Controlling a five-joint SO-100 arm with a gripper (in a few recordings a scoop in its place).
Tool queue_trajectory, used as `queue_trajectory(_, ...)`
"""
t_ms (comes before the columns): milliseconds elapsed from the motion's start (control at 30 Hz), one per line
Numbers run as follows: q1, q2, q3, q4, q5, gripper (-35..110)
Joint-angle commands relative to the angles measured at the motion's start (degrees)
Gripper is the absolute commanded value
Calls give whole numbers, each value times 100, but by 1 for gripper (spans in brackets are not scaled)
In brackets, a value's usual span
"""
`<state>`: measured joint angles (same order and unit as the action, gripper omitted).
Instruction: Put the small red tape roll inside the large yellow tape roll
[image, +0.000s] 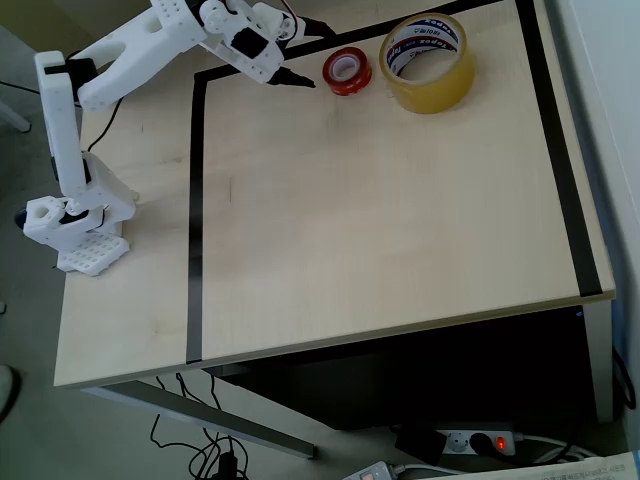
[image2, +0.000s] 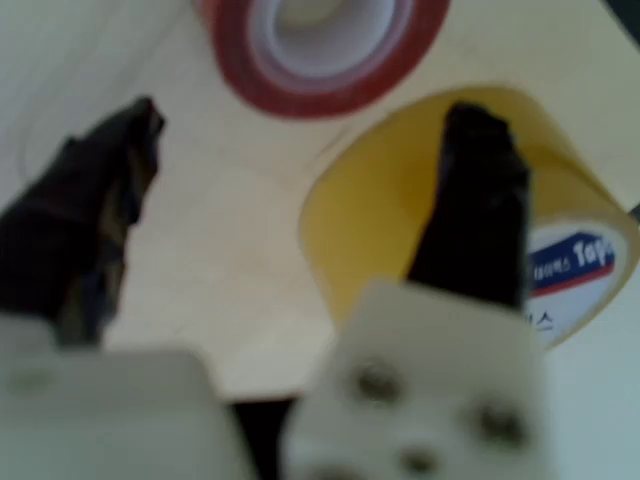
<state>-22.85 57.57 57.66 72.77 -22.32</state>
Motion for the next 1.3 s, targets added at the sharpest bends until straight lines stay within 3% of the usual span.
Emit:
queue_trajectory(0,-79,237,-369,62,-97,29)
queue_trajectory(833,9,334,-958,562,-88,28)
queue_trajectory(1267,35,-439,-1617,589,26,28)
